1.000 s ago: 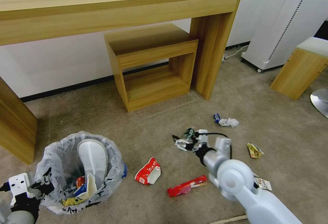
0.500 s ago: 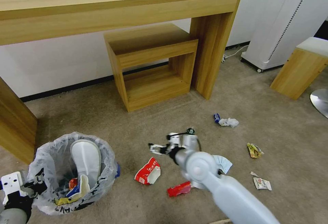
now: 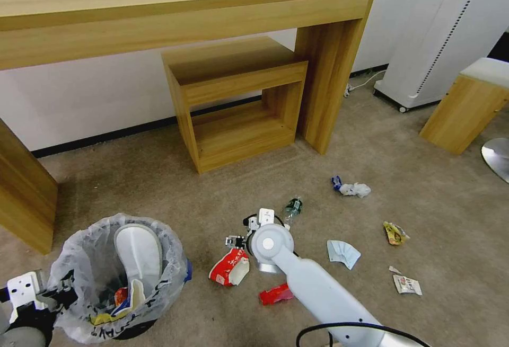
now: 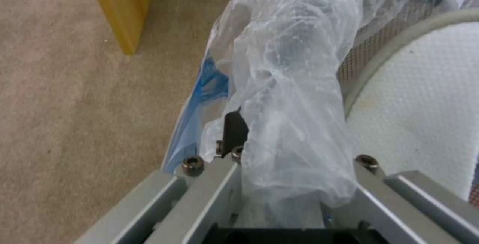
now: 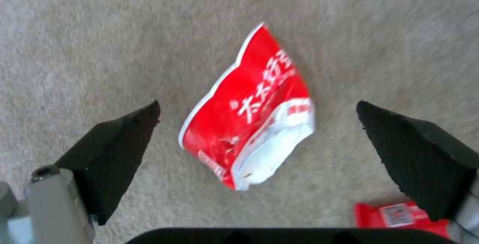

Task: Pick up the trash bin and place the garbage on the floor into it.

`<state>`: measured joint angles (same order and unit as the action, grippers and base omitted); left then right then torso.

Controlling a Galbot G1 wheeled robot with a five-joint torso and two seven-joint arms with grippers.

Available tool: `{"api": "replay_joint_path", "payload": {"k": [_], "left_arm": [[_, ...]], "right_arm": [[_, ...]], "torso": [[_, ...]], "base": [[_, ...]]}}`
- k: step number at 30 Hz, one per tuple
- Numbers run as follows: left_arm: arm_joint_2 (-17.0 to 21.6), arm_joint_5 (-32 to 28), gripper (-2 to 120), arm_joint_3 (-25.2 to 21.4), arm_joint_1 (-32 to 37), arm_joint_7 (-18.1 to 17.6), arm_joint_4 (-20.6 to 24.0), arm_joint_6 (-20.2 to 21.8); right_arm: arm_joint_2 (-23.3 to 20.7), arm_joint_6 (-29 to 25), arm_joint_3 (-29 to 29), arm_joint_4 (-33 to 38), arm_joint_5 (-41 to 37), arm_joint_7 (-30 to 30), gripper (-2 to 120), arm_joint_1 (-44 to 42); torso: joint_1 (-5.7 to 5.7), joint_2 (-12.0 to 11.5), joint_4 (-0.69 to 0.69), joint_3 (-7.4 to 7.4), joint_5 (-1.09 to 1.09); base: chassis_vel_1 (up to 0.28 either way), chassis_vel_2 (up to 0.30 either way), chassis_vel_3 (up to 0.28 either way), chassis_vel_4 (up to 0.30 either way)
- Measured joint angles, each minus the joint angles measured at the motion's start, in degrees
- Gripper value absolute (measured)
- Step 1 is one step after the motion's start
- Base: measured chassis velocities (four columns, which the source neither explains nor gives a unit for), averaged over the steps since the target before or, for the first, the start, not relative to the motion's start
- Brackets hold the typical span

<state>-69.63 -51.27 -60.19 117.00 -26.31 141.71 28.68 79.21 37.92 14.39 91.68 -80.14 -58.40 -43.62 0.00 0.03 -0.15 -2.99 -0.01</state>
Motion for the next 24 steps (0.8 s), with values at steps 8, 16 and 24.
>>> {"api": "replay_joint_path", "payload": {"k": [8, 16, 24], "left_arm": [[-0.4, -0.1, 1, 0.7, 0.1, -0.8, -0.3, 0.3], [-0.4, 0.3, 1, 1.1, -0.1, -0.8, -0.8, 0.3], [-0.4, 0.5, 1, 1.7, -0.2, -0.7, -1.1, 0.2]], "right_arm": [[7.9, 1.5, -2.4, -9.9, 1.1, -0.8, 100, -0.7], [10.4, 0.2, -3.4, -14.2, 6.2, 0.9, 100, -2.1], [12.0, -0.7, -4.7, -18.8, 9.5, 4.8, 100, -2.0]], "torso": [[0.00, 0.0, 0.01, 0.00, 0.00], [0.00, 0.0, 0.00, 0.00, 0.00], [0.00, 0.0, 0.00, 0.00, 0.01]], "base": [[0.000, 0.000, 0.000, 0.000], [0.000, 0.000, 0.000, 0.000], [0.000, 0.000, 0.000, 0.000]]}}
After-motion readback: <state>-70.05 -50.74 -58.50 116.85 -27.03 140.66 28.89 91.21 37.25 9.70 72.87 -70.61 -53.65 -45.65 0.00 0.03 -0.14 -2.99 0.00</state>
